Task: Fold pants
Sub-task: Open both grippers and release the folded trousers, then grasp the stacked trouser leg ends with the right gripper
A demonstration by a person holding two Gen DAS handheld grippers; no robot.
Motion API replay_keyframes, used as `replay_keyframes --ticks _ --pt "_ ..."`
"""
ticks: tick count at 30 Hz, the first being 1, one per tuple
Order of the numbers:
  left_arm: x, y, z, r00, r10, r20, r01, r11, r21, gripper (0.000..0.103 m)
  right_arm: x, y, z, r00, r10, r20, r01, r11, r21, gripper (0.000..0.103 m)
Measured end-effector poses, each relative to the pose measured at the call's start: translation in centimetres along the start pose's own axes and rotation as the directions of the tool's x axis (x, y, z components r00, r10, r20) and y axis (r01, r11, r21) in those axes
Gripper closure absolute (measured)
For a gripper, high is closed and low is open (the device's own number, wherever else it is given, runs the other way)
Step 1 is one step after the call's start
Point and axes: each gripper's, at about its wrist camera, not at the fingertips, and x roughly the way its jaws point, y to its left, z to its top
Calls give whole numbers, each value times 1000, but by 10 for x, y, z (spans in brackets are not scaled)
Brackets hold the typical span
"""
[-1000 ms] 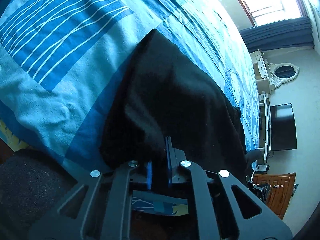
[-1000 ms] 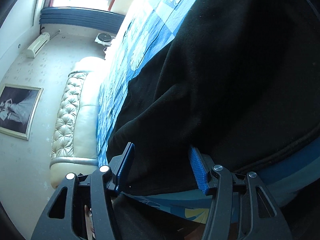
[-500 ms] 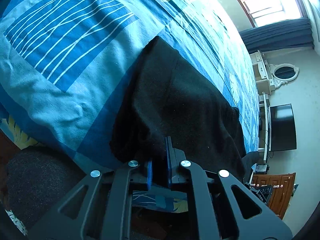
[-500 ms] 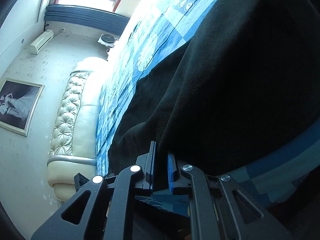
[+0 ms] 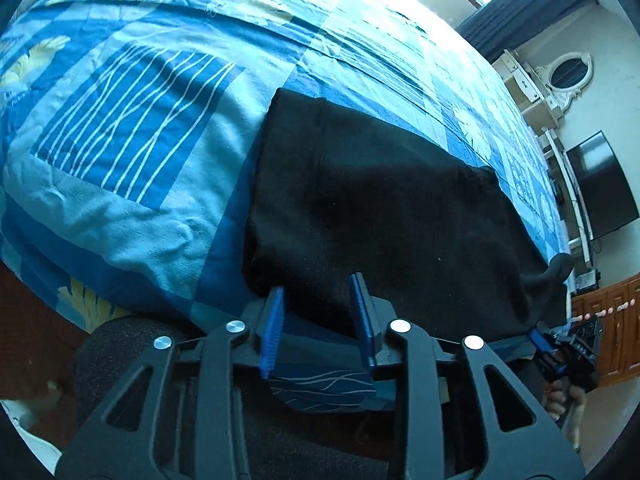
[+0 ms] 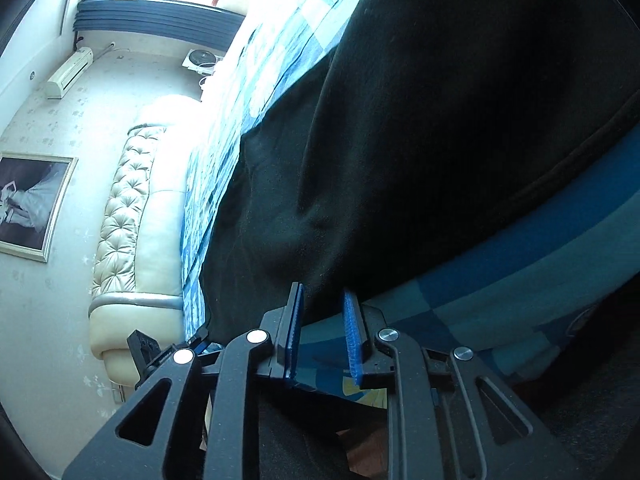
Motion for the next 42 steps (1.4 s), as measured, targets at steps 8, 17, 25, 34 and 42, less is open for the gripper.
replay_keyframes --ticks 8,17,25,34,42 --pt "-13 -65 9 974 100 202 -143 967 212 16 -147 -86 106 885 -73 459 -17 982 187 67" --pt "50 -86 12 986 151 70 -160 976 149 16 -193 -170 190 769 -192 610 -83 916 393 67" --pt "55 -76 9 987 151 52 -154 987 45 16 -179 -189 226 719 -285 634 -32 897 440 67" --pt "60 -83 7 978 203 56 -206 977 55 13 -173 -179 250 738 -304 602 34 908 418 67" --pt "60 -80 7 980 190 52 -192 981 36 12 -183 -190 236 751 -225 621 -91 896 435 78"
